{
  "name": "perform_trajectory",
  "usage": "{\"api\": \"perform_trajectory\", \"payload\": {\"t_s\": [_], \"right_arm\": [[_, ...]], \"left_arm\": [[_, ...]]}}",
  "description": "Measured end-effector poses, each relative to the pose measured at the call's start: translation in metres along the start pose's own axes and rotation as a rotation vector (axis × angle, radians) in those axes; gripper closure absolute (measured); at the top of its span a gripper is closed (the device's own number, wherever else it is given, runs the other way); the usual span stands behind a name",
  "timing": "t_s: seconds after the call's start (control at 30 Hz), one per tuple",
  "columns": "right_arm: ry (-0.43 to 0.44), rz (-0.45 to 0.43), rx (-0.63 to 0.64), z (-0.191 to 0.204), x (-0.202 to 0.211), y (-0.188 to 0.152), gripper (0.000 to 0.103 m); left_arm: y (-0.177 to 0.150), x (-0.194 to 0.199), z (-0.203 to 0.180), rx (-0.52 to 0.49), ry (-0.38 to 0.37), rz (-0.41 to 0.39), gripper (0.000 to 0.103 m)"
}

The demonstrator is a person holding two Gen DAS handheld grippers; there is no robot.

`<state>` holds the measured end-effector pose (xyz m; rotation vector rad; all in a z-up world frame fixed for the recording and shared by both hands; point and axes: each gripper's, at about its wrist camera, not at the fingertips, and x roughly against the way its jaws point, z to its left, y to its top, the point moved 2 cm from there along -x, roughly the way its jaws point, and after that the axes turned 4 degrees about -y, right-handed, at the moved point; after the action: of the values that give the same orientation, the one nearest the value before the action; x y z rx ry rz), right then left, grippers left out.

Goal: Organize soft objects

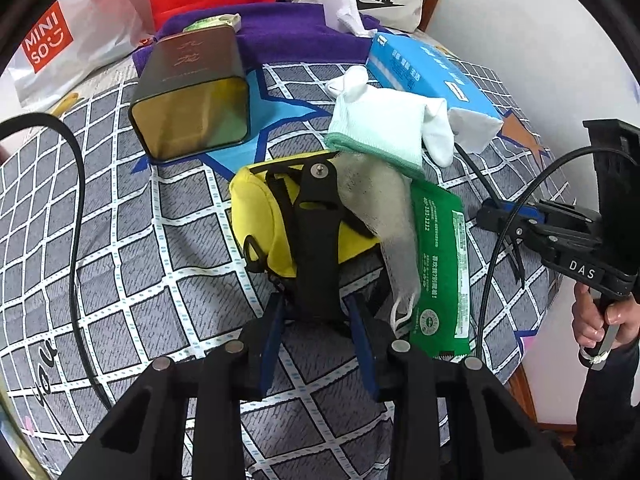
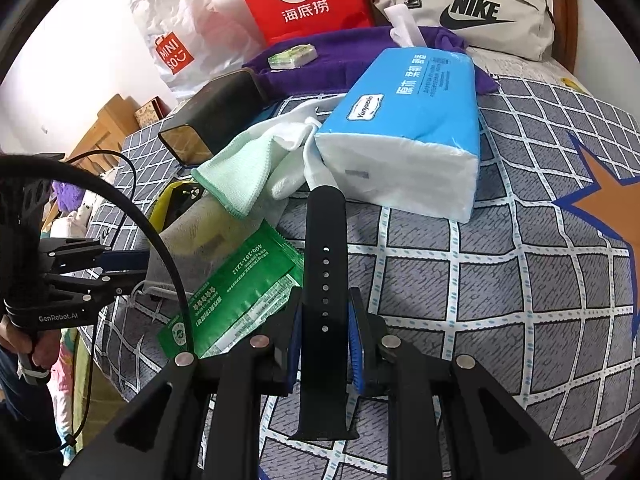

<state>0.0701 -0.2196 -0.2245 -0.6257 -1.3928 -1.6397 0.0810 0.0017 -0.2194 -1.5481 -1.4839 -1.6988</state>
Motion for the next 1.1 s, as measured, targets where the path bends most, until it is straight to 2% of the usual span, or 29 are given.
{"api": "perform_trajectory", "payload": {"t_s": [0.4,0.57,0.73,0.77,0.8,0.83,0.87,1.1], "right_arm": [[0.008,-0.007,0.005,0.002,0.004,0.000,0.082],[0.012,-0.001,0.003,0.003,0.002,0.000,0.082],[0.008,-0.001,0.000,0.002,0.003,-0.001,0.082],[0.008,-0.002,-0.002,0.002,0.003,-0.001,0.082],[0.007,0.001,-0.004,0.001,0.003,-0.001,0.082],[0.004,0.002,-0.006,0.000,0.003,-0.001,0.082],[0.002,0.004,-0.007,0.000,0.004,-0.002,0.082],[0.003,0.016,0.000,0.000,-0.001,-0.002,0.082]], "left_arm": [[-0.018,0.015,0.009,0.002,-0.006,0.035,0.071],[-0.007,0.010,0.001,-0.032,0.009,0.015,0.061],[0.004,-0.004,-0.001,-0.040,0.034,0.025,0.060],[0.005,-0.005,-0.001,-0.038,0.037,0.023,0.061],[0.005,-0.004,-0.001,-0.041,0.044,0.018,0.067],[0.005,-0.004,-0.002,-0.048,0.060,0.019,0.078],[0.005,-0.003,-0.004,-0.051,0.063,0.023,0.081],[-0.001,0.020,0.007,-0.013,0.025,-0.005,0.081]]}}
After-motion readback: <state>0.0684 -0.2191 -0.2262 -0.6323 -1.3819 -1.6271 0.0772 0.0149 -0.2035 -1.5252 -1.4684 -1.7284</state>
